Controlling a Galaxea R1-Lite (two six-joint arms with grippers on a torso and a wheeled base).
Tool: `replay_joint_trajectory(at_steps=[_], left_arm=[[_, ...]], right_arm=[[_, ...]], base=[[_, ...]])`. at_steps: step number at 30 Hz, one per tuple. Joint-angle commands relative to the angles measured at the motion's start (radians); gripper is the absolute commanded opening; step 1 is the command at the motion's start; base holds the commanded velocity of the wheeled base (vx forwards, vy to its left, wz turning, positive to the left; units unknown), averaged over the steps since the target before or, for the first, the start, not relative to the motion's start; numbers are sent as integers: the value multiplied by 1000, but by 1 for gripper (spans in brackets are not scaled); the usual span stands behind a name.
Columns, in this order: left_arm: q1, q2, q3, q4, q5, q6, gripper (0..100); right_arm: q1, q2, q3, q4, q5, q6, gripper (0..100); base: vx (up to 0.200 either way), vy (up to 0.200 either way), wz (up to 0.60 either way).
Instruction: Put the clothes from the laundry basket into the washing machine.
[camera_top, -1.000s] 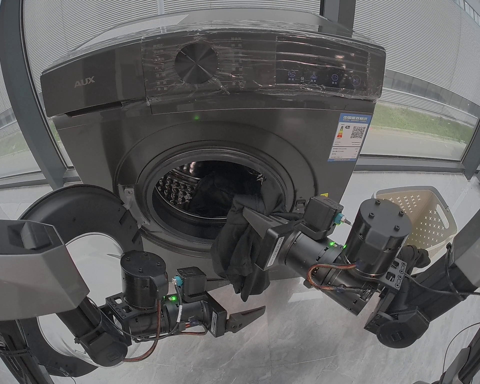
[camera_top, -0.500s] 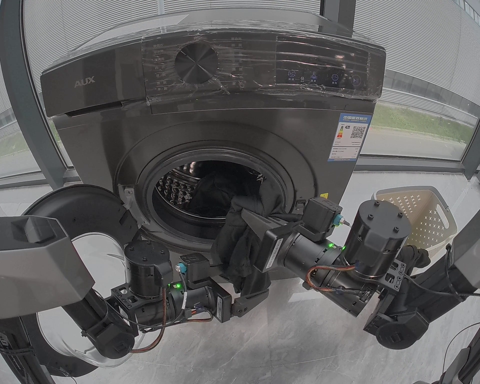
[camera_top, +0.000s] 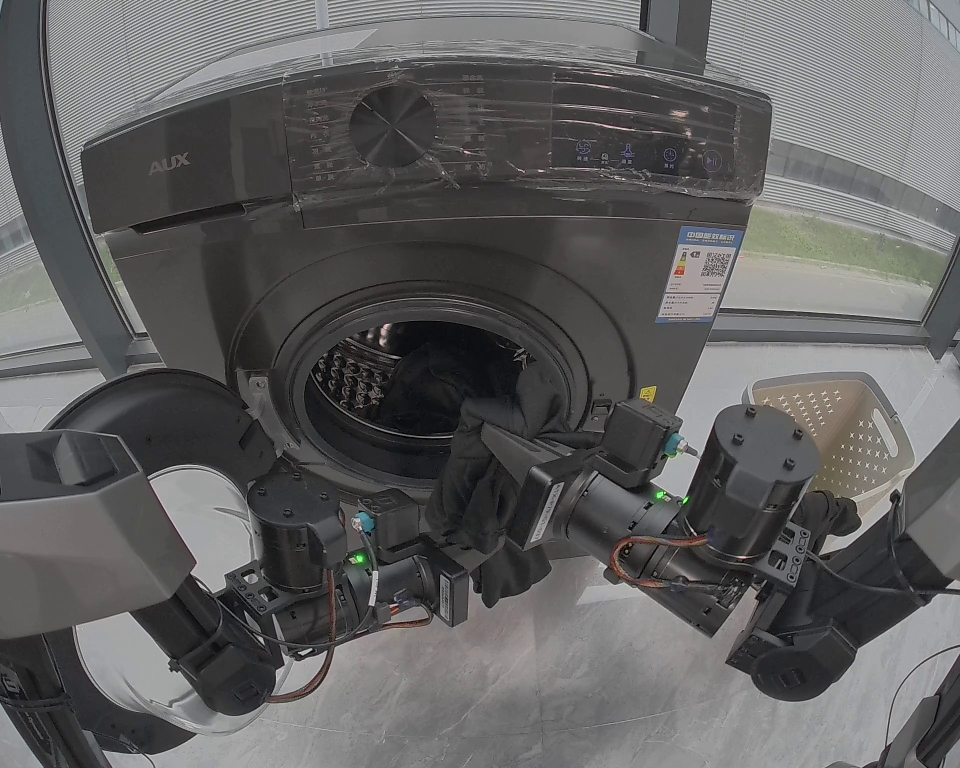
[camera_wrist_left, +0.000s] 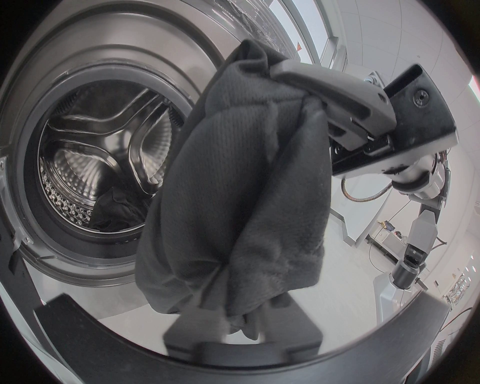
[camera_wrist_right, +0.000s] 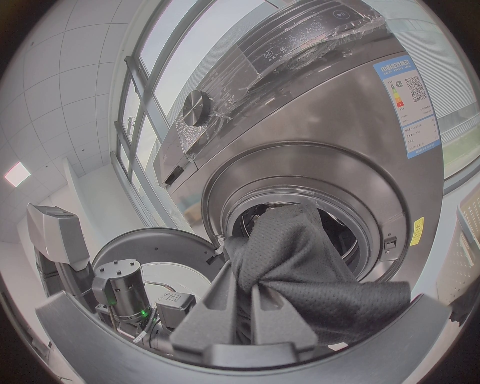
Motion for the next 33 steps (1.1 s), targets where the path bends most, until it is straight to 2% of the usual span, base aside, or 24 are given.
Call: replay_joint_trajectory(at_steps=[1, 13, 14, 20, 27, 28, 33], left_arm=[[-2, -23, 19, -15, 1, 0, 0], [-76, -138, 164, -93, -3, 0, 0], [-77, -138, 166, -102, -2, 0, 0], [-47, -133, 131, -130, 9, -3, 0], [-4, -125, 97, -131, 61, -3, 0], [4, -124, 82, -133, 86, -3, 0], [9, -135, 66, -144, 115, -25, 0]], right_arm=[[-2, 3, -1, 0, 0, 0, 0], [-15, 20, 5, -9, 0, 3, 0], [-21, 20, 7, -2, -2, 3, 100], [-70, 12, 75, 26, -2, -3, 100], [-130, 7, 136, 46, -2, -58, 100], [-139, 9, 159, 50, -2, -63, 100], [-139, 13, 226, 60, 0, -77, 100]], base=[[0, 0, 0], [0, 0, 0], [0, 0, 0], [0, 0, 0], [0, 0, 0], [0, 0, 0], [0, 0, 0]])
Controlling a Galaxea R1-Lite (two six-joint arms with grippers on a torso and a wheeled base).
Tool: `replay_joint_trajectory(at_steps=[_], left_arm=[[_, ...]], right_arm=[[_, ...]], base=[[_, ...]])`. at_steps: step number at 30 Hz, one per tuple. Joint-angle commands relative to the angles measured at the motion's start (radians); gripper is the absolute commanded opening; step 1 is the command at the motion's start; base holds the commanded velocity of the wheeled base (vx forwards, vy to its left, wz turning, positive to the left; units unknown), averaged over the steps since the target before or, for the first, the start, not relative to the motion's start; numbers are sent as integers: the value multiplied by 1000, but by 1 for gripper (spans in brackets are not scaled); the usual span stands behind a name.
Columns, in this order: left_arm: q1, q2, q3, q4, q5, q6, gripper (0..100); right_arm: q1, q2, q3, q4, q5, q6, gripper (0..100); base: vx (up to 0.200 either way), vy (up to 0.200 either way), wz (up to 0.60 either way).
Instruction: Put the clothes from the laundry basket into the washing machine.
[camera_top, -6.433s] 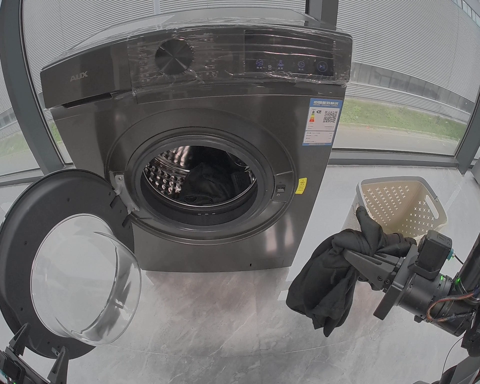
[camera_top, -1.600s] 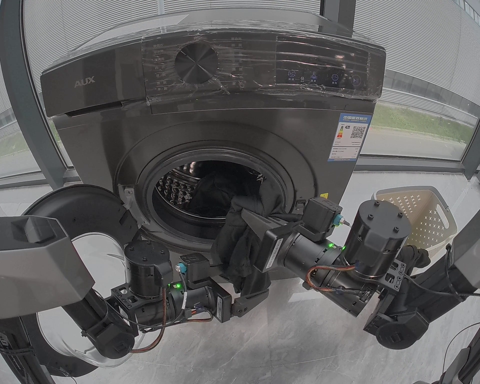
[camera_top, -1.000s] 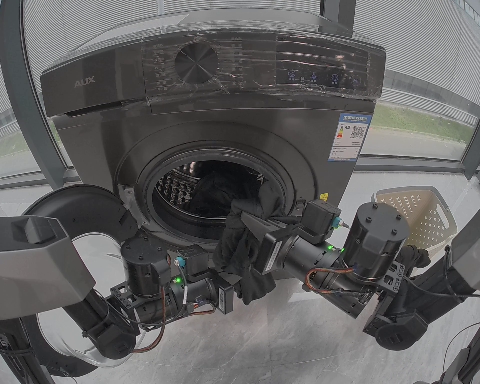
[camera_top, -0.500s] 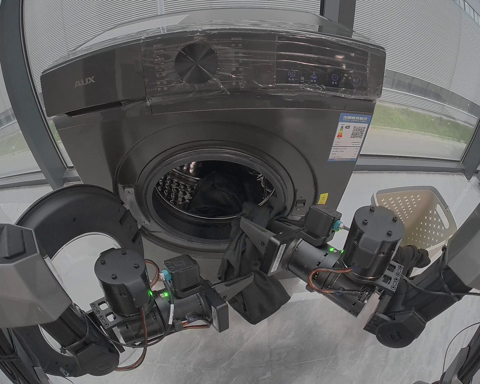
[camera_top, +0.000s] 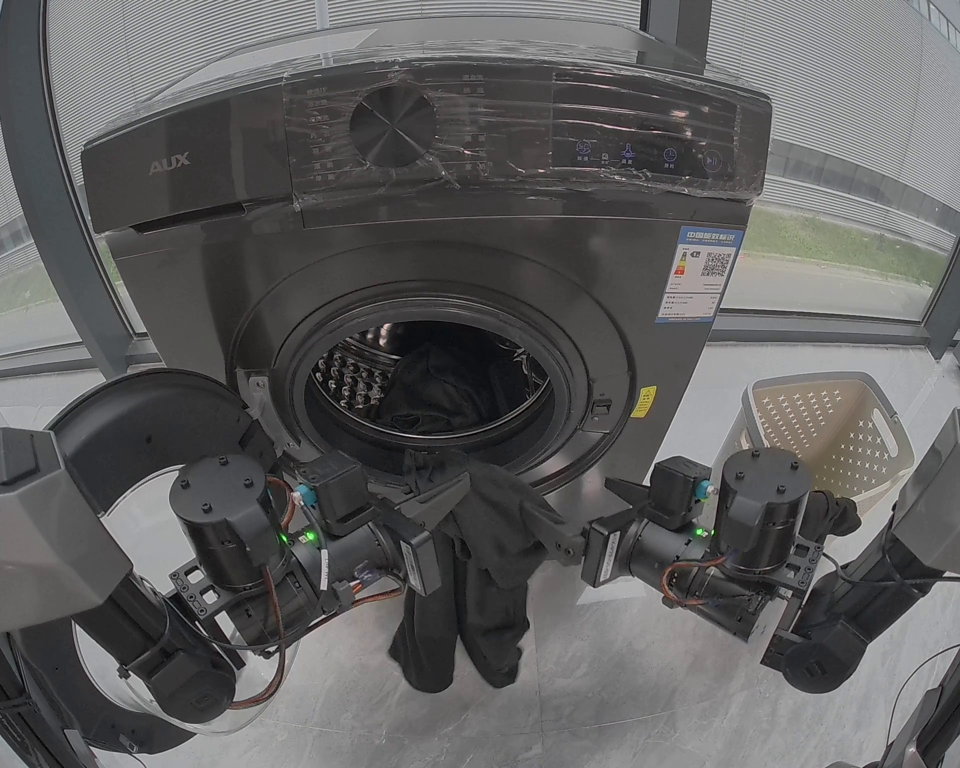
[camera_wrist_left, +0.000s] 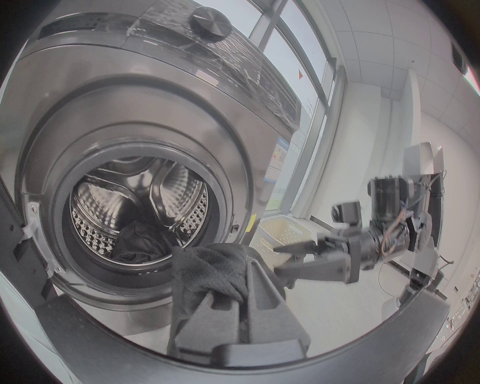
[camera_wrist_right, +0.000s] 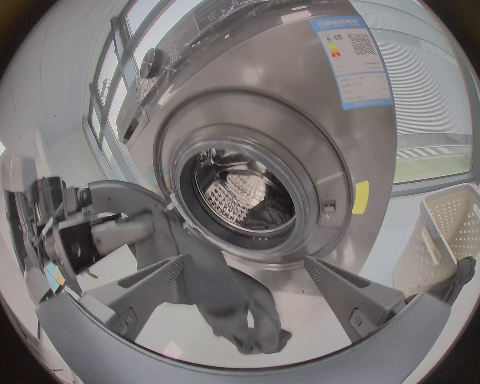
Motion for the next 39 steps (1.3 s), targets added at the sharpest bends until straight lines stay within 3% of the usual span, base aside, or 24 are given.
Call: replay_joint_trajectory(at_steps=[1, 10, 20, 25, 28, 33, 39], left_arm=[[7, -9, -15, -10, 9, -8, 0], [8, -12, -15, -59, 23, -10, 0], [7, -70, 2, -67, 27, -11, 0], [4, -89, 3, -56, 27, -10, 0], [-3, -104, 3, -47, 26, -10, 0], [-15, -123, 6, -41, 23, -10, 0], [-18, -138, 6, -24, 20, -10, 0]], right_arm=[[-4, 2, 49, 9, 1, -8, 100], [2, 23, 141, 21, 19, -31, 100], [-4, 77, 141, 19, 22, -34, 100], [-9, 112, 137, 18, 64, -34, 100], [-44, 140, 129, 12, 75, -60, 100], [-95, 194, 101, -4, 154, -77, 100], [-132, 237, 63, -2, 318, -71, 100]], base=[[0, 0, 0], [0, 0, 0], [0, 0, 0], [0, 0, 0], [0, 0, 0], [0, 0, 0], [0, 0, 0]])
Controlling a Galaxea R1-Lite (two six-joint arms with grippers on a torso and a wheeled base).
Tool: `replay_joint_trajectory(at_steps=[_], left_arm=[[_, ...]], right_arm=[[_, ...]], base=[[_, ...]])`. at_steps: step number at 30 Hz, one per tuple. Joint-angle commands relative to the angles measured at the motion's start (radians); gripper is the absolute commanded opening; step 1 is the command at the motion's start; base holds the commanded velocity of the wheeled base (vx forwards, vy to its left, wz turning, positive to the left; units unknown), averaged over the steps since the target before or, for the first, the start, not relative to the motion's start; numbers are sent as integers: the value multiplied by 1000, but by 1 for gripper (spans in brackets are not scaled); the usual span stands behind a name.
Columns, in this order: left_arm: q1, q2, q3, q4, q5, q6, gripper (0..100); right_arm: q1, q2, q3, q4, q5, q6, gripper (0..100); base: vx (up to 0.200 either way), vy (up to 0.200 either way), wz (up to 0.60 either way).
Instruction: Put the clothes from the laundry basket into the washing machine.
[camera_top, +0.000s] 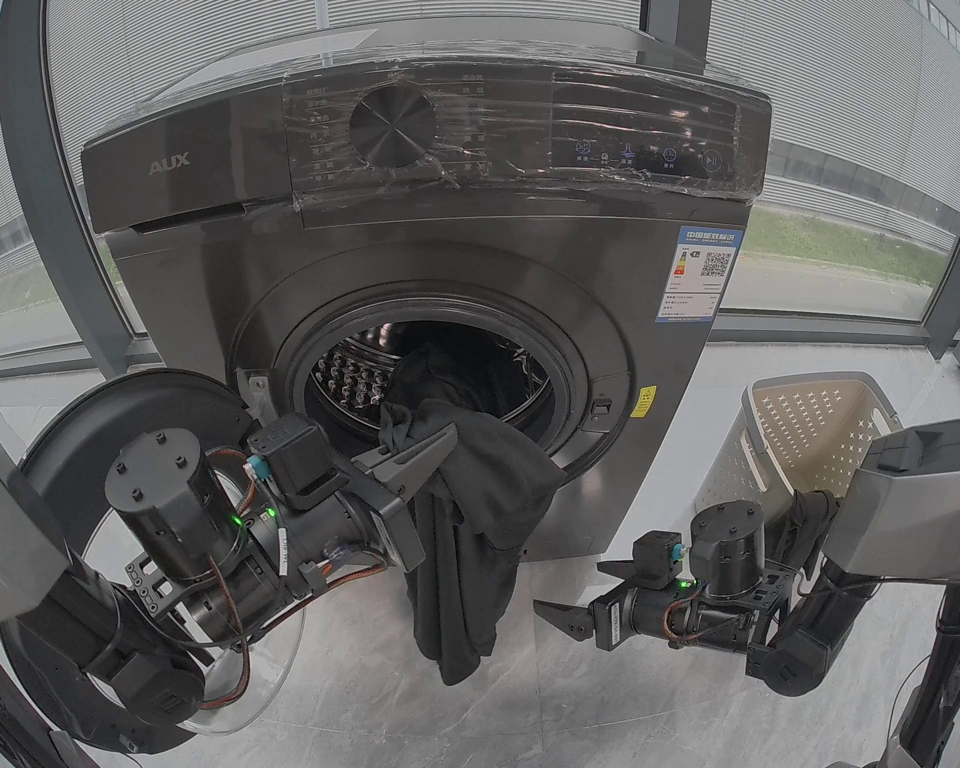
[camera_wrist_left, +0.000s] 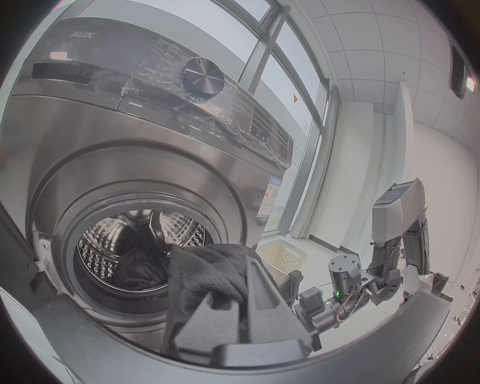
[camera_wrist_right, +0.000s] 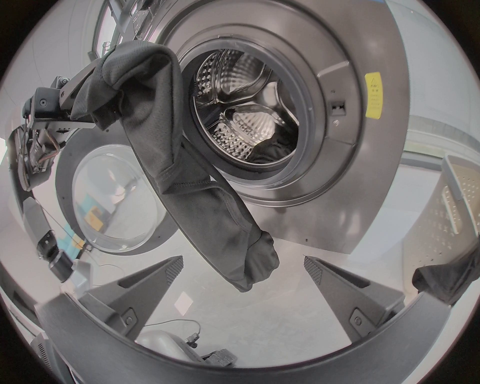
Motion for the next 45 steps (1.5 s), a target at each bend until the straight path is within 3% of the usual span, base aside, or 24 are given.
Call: replay_joint_trajectory(at_steps=[1, 5, 11, 23, 36, 37, 42, 45], left_arm=[[-4, -21, 0, 6, -3, -1, 0], [-8, -23, 6, 5, -4, -1, 0], [-10, -47, 14, 6, -7, -5, 0], [-8, -47, 17, 6, -9, -5, 0], [-5, -44, 12, 5, -9, -7, 0], [-5, -43, 12, 5, -9, -7, 0], [-4, -38, 14, 2, -9, -7, 0], [1, -43, 15, 0, -9, -24, 0]], right_arm=[[-26, 61, -33, 1, 70, 4, 100], [-24, 113, -79, 0, 137, 4, 100], [-20, 195, -168, 3, 186, 7, 100], [-18, 334, -418, 9, 191, 53, 100], [-11, 337, -432, -3, 191, 61, 100], [-9, 337, -430, -8, 191, 69, 0], [22, 339, -440, -42, 189, 113, 0], [34, 345, -435, -59, 189, 139, 0]], base=[[0, 0, 0], [0, 0, 0], [0, 0, 0], [0, 0, 0], [0, 0, 0], [0, 0, 0], [0, 0, 0], [0, 0, 0]])
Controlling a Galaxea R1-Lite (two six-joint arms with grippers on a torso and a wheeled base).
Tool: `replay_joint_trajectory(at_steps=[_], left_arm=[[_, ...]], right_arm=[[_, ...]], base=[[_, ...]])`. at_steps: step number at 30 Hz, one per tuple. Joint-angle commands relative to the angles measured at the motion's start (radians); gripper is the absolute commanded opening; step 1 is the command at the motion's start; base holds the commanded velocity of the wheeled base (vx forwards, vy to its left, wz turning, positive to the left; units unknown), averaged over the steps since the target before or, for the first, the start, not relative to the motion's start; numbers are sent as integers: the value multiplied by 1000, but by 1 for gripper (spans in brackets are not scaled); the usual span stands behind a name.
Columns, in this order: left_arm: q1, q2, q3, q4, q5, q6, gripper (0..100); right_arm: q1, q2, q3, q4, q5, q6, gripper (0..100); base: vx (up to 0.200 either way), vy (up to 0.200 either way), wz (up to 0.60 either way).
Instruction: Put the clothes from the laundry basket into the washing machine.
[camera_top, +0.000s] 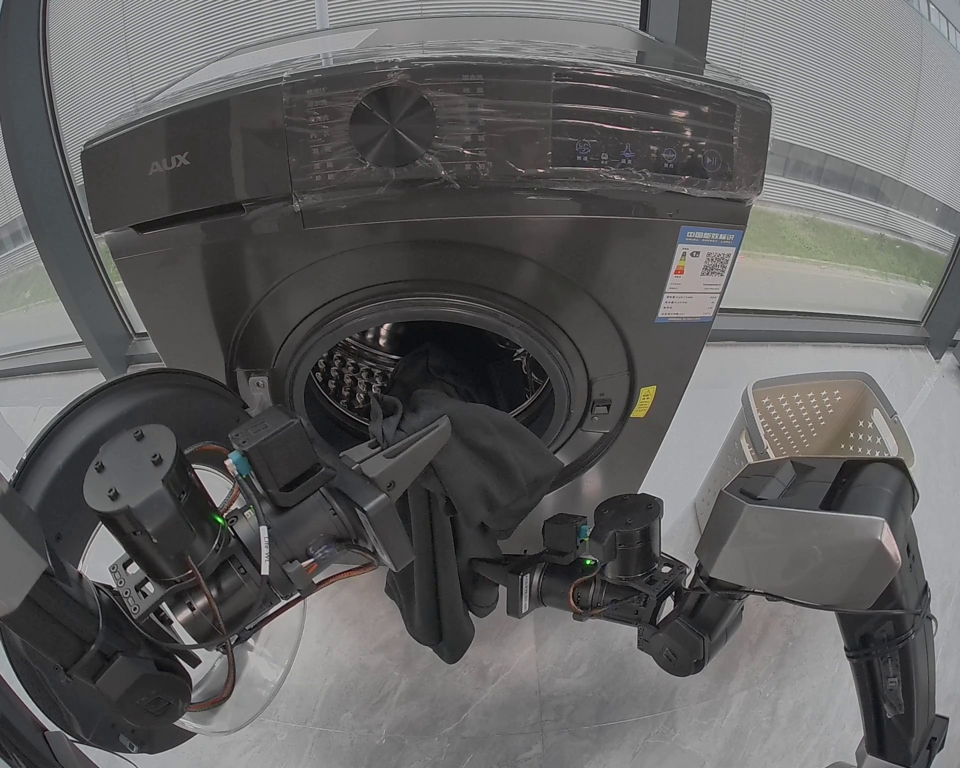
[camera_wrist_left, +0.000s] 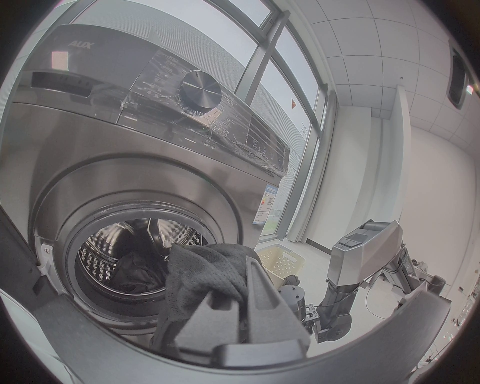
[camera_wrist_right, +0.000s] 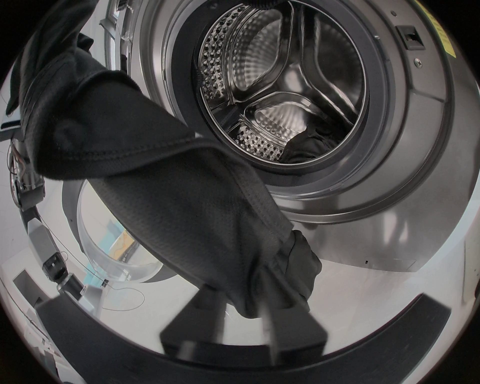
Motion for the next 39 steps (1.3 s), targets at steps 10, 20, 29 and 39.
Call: replay_joint_trajectory(at_steps=[10, 20, 29, 39], left_arm=[[13, 4, 6, -7, 8, -20, 0], [119, 0, 83, -19, 9, -31, 0], [122, 11, 180, -21, 28, -71, 0], [114, 152, 219, -74, 108, -68, 0]], right_arm=[[-7, -91, 129, -18, -29, -18, 0], [-99, -327, 373, -34, -182, -164, 0], [-145, -477, 432, -47, -204, -192, 0], [-128, -513, 348, -47, -253, -193, 0]], base=[[0, 0, 0], [0, 0, 0], [0, 0, 0], [0, 0, 0]])
